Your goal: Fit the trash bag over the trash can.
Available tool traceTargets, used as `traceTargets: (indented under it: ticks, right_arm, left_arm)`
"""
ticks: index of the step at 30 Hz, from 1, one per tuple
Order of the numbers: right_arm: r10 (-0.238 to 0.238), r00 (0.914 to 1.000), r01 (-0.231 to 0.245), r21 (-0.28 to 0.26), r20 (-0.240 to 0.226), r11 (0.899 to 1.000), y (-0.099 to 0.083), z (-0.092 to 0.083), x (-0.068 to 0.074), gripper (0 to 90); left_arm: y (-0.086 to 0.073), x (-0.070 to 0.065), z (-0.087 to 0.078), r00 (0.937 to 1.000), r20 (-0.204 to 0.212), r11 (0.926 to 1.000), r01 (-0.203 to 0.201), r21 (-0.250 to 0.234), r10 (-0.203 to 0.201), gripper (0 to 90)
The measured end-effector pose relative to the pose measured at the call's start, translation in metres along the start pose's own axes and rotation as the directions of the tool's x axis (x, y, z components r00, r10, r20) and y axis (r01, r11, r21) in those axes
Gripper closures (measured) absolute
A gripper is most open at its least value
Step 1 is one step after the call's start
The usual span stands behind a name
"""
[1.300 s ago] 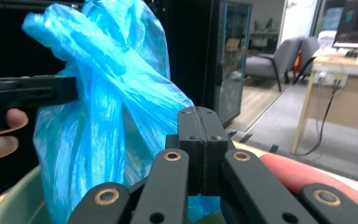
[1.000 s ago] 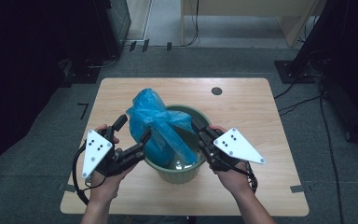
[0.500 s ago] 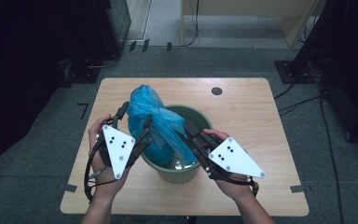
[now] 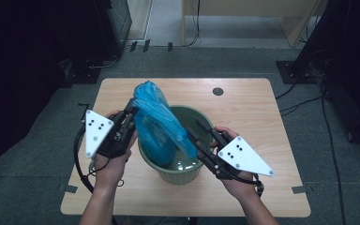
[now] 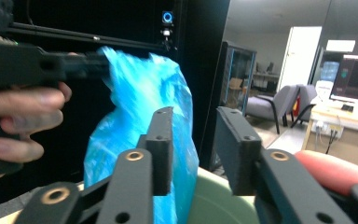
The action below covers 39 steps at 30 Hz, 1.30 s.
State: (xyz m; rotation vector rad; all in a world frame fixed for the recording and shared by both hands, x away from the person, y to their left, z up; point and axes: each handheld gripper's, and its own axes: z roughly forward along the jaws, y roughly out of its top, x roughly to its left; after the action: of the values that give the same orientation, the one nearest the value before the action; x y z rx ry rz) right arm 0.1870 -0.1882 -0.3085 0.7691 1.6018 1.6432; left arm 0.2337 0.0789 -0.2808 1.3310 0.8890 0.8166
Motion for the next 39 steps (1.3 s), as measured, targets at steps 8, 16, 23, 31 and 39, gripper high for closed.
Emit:
traceTargets:
  ticks: [8,16,23,31,39]
  right_arm:
    - [0.099,0.9936,-0.095,0.060,-0.055,0.994,-0.017,0.006,-0.005,58.0]
    - [0.187,0.9783,-0.169,0.179,-0.089,0.969,-0.030,0.026,0.000,47.6]
    - [0.151,0.9846,-0.120,0.293,-0.087,0.949,-0.036,0.033,0.004,85.8]
    - [0.083,0.9965,-0.081,0.214,-0.002,0.973,-0.027,0.006,-0.009,90.0]
    - [0.072,0.9932,-0.086,0.159,0.091,0.983,-0.024,-0.028,-0.029,90.0]
  left_arm:
    - [-0.003,0.013,0.000,0.9831,0.044,0.9835,0.179,-0.026,-0.178,89.5]
    - [-0.001,0.010,-0.004,0.9762,0.079,0.9775,0.206,-0.046,-0.202,89.5]
    - [0.001,0.012,-0.011,0.9743,0.094,0.9754,0.211,-0.063,-0.205,89.5]
    - [-0.004,0.025,-0.019,0.9651,0.098,0.9671,0.249,-0.053,-0.243,89.4]
    - [-0.011,0.035,-0.035,0.9568,0.111,0.9620,0.272,-0.019,-0.269,89.4]
